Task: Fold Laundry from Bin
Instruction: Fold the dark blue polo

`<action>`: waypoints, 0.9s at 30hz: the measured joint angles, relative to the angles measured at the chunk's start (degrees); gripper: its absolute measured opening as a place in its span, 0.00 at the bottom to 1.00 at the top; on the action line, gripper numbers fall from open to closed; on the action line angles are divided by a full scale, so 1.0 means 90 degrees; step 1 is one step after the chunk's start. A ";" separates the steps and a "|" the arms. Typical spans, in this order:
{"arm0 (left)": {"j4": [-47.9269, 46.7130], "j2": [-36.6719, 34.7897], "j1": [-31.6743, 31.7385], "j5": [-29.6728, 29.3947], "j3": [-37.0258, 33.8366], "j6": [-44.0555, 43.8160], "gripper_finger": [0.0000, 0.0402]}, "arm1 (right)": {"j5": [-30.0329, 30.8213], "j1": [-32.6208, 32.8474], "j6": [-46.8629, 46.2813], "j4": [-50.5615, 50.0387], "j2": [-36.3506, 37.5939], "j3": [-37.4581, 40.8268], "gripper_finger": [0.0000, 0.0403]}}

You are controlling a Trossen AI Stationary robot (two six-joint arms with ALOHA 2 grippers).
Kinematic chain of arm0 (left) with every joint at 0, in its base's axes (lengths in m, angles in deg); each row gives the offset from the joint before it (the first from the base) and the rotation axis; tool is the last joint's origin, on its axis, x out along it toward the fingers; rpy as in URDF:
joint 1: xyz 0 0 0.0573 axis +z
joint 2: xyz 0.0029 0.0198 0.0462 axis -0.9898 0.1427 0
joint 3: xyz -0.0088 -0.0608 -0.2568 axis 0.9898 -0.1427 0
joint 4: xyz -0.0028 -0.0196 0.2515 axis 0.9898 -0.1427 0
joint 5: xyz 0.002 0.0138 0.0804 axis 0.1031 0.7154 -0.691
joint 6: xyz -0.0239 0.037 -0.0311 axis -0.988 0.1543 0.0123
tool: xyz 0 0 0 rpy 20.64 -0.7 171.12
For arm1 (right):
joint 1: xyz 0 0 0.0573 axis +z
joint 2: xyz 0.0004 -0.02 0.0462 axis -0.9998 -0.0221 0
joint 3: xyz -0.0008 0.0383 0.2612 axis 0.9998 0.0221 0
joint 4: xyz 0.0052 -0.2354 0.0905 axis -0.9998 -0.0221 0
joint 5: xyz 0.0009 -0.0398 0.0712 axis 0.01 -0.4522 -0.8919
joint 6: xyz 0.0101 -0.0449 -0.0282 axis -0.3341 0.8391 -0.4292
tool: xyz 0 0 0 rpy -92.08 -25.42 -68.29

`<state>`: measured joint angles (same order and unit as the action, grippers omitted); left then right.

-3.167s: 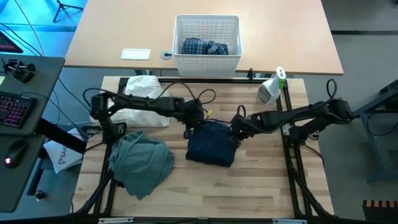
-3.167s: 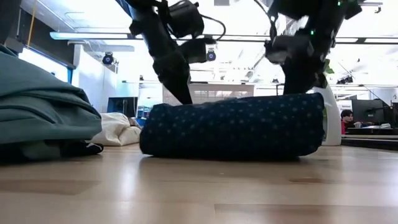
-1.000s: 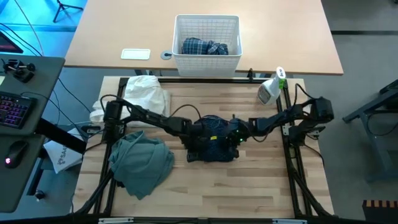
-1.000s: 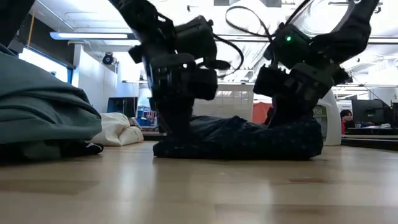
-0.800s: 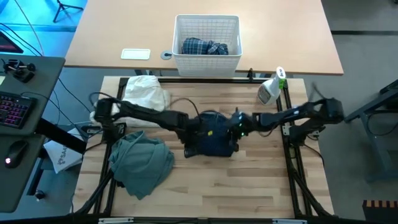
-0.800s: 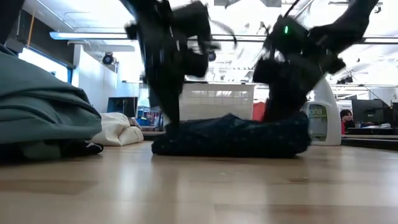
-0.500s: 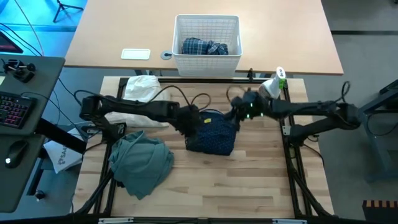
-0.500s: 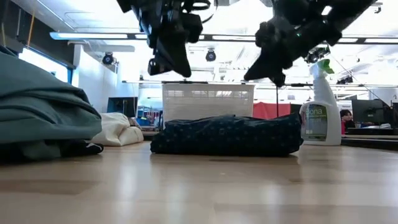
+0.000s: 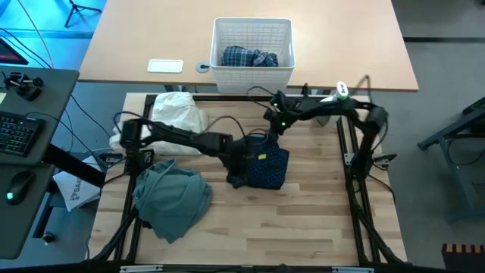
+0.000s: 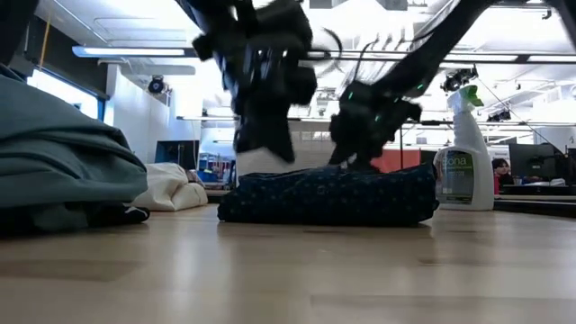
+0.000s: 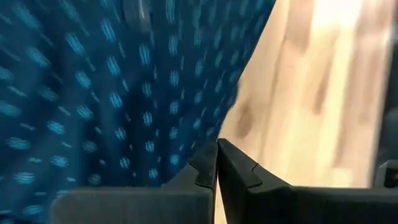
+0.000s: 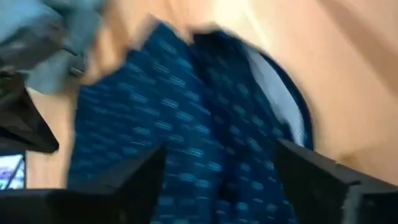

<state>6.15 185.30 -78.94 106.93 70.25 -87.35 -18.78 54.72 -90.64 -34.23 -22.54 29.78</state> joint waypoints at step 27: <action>-0.0894 -0.0801 0.0882 -0.0497 0.0000 0.0633 0.00 | 0.0158 -0.0031 -0.1984 0.0484 0.1826 0.2720 0.59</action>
<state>-1.89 178.09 -71.01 102.46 70.25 -81.66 -17.36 54.44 -108.50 -29.87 -6.10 54.26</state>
